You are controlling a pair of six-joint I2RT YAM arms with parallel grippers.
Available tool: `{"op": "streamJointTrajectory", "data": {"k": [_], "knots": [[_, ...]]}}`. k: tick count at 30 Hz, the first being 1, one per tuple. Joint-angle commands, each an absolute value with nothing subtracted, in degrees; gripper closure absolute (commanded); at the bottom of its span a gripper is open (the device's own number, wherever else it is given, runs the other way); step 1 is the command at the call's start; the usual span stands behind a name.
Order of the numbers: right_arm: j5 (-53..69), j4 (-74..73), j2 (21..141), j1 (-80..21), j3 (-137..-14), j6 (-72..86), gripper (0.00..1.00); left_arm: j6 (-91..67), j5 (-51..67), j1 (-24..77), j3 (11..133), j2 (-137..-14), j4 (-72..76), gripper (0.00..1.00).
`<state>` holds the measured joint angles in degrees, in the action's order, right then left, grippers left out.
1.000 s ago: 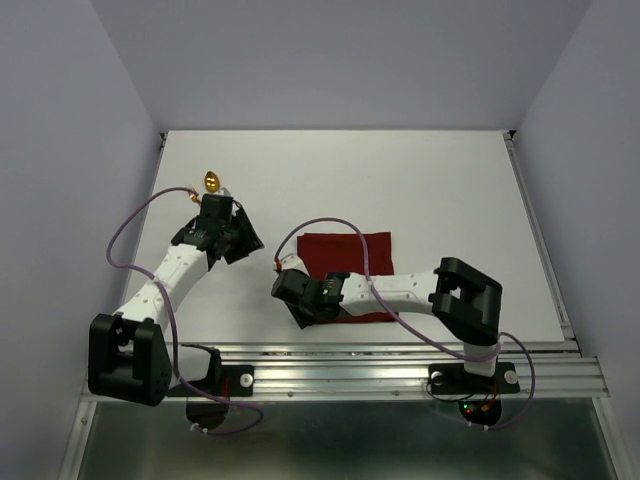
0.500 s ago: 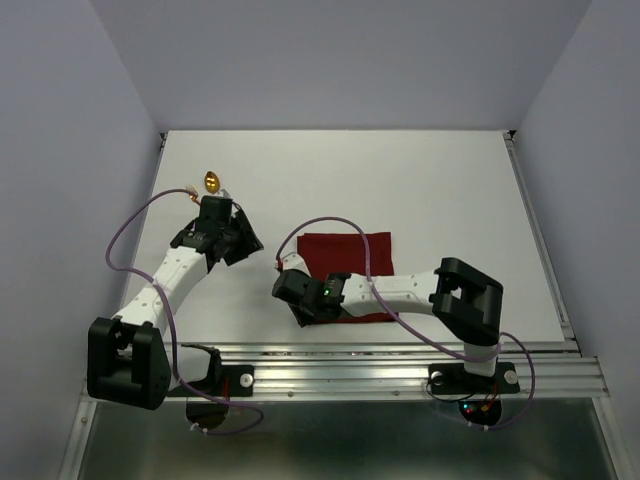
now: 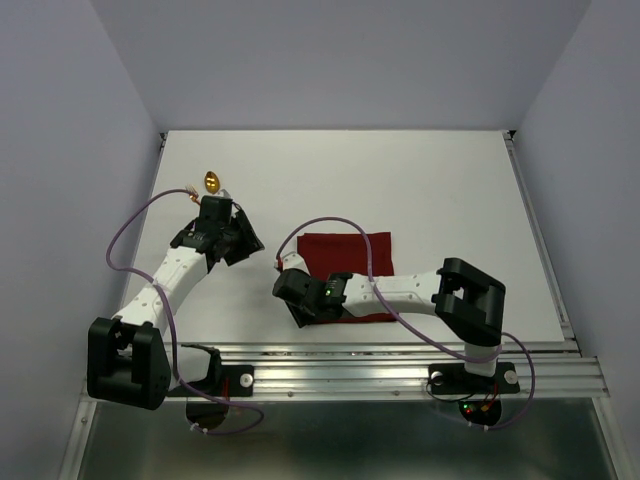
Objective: Fold the napkin into a case and place the utensils inside
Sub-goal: Pick up the top corner of the square-folded napkin from the center of the board.
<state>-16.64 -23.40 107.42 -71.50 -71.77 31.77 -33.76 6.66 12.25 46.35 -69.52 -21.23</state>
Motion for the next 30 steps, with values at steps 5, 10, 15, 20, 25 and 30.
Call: {"op": "streamJointTrajectory", "data": {"k": [5, 10, 15, 20, 25, 30], "knots": [[-16.3, -21.1, 108.7, -71.9, -71.5, 32.7, 0.63, -33.7, 6.9, 12.0, 45.7, -68.8, -20.2, 0.43], [-16.6, -21.6, 109.4, -71.9, -71.5, 32.8, 0.65, -33.7, 7.0, 12.0, 45.6, -68.8, -20.1, 0.43], [-17.0, -22.0, 109.9, -71.9, -71.5, 33.0, 0.7, -33.7, 7.3, 12.0, 45.4, -68.7, -20.0, 0.43], [-18.0, -22.1, 108.6, -71.9, -71.4, 33.2, 0.82, -33.7, 7.3, 12.1, 45.4, -68.6, -20.0, 0.43], [-19.1, -21.8, 107.6, -71.9, -71.0, 33.7, 0.93, -33.7, 7.6, 12.1, 45.0, -68.6, -19.7, 0.43], [-22.4, -21.6, 105.0, -71.9, -70.3, 33.5, 0.95, -33.7, 7.5, 12.0, 45.1, -68.5, -19.9, 0.43]]}}
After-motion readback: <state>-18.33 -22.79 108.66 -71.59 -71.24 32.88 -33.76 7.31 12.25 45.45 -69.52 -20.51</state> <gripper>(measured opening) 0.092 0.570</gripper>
